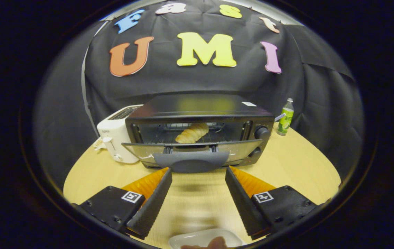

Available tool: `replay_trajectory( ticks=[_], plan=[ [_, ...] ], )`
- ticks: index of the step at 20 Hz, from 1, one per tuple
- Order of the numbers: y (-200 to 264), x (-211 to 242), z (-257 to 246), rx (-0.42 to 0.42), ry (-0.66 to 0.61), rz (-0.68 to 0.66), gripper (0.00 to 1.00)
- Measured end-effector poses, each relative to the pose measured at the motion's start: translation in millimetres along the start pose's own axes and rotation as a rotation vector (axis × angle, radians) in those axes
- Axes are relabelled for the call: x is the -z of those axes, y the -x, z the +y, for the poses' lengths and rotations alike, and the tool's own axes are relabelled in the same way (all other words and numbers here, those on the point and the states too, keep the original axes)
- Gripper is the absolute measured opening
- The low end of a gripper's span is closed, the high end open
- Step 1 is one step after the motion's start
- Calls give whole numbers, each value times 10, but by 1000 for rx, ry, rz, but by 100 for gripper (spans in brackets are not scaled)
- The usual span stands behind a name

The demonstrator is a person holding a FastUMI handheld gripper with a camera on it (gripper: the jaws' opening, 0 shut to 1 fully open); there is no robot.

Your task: Open the toaster oven, put the food inside, and close the toaster oven door.

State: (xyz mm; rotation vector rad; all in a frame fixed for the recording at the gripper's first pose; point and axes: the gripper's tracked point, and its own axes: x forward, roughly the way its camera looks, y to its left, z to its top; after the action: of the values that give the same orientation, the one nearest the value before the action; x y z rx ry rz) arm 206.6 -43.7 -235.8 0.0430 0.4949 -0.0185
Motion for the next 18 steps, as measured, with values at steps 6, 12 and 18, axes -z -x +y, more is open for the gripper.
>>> replay_trajectory(
  ticks=[6, 12, 18],
  plan=[
    [686, -766, -77, -22, -57, -154, 100],
    [1640, -1447, -148, -25, -40, -328, 100],
    [2603, -1694, -160, -24, -60, -460, 100]
  ],
)
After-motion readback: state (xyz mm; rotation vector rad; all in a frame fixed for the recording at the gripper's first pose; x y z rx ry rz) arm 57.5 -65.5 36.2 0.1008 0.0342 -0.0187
